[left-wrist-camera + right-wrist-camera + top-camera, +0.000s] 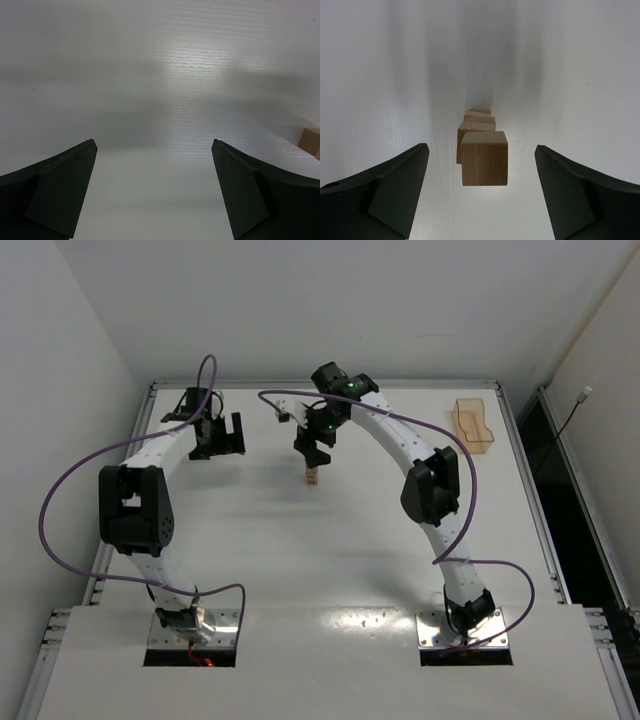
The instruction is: Build the wood block tower
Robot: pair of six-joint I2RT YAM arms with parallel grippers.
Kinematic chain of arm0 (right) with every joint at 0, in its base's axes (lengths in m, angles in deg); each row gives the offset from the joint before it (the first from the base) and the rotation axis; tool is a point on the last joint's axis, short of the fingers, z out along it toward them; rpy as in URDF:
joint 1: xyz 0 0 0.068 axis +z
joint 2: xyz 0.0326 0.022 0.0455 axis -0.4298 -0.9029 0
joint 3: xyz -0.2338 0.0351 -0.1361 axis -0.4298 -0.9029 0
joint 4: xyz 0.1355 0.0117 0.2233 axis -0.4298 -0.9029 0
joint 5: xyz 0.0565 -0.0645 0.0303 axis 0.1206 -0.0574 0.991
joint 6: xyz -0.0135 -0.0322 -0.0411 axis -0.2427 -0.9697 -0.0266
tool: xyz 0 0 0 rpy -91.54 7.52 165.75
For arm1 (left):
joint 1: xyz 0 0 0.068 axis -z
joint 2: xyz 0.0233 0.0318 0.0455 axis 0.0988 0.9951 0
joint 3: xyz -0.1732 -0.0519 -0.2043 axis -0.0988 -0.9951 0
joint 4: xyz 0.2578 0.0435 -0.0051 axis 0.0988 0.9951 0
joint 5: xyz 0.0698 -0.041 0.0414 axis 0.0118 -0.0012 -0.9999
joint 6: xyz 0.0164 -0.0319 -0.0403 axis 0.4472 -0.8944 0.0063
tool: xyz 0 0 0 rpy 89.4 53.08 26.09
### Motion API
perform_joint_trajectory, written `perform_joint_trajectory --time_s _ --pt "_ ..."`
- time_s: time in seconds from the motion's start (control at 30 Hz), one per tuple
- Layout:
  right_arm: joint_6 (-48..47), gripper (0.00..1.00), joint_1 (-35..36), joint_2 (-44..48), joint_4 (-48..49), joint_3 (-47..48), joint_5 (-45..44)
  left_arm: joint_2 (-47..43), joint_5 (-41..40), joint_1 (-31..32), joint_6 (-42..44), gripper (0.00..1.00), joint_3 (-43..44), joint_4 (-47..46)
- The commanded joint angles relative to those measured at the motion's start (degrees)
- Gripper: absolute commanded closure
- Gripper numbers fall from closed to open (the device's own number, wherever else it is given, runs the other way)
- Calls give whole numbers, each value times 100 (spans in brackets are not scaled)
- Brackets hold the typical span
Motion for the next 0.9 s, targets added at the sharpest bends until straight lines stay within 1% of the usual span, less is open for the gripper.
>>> perform_joint_trajectory --time_s 0.0,0.13,0.2,0.27,0.3,0.33,0.37,0.43,0.47,0.5,0.53,0.57,0.6,0.63,0.67,0.73,0.77,0.87 --pt "-45 14 40 441 84 239 349 -30 55 -44 -62 0 180 -93" --pt "77 13 40 899 84 108 402 -83 55 -44 -62 0 180 -93" --pt "332 13 -30 1145 311 -6 402 -136 55 -44 -62 0 111 -93" --pt "700 13 -109 1583 514 -330 210 -205 -15 -44 -10 0 110 -93" --pt "911 13 -205 1733 819 -489 -26 -284 -15 -44 -9 0 23 -154" --pt "1278 13 -319 1874 927 -621 -194 -285 -68 -44 43 0 -56 -154" --pt "1499 13 -390 2171 1093 -988 -535 -364 -68 -44 43 0 -57 -207" --pt "1913 13 -644 2437 1418 -1411 -818 -426 -68 -44 96 0 -214 -207" --pt "2245 13 -741 2560 1524 -1883 -941 -487 -68 -44 96 0 -215 -268" --pt "2423 13 -829 2692 1647 -2166 -1273 -540 -129 -44 96 0 -311 -330" --pt "2564 13 -995 2928 1857 -2761 -1433 -540 -190 -44 96 0 -364 -330" --pt "2957 13 -1084 3061 2042 -3106 -1896 -540 -191 -44 96 0 -451 -382" --pt "3108 13 -1189 3175 2183 -3414 -2074 -540 -269 -44 96 0 -452 -383" --pt "3232 13 -1295 3281 2307 -4000 -2259 -592 -270 -44 148 0 -513 -435" --pt "3390 13 -1479 3508 2673 -4293 -2748 -593 -270 -44 149 0 -566 -436" --pt "3672 13 -1699 3650 2869 -4829 -2919 -593 -332 -44 149 0 -567 -488" --pt "3733 13 -1892 3703 2992 -4937 -3024 -593 -332 -44 149 0 -567 -488" --pt "3971 13 -2130 3817 3098 -5192 -3078 -593 -332 -44 149 0 -567 -488"
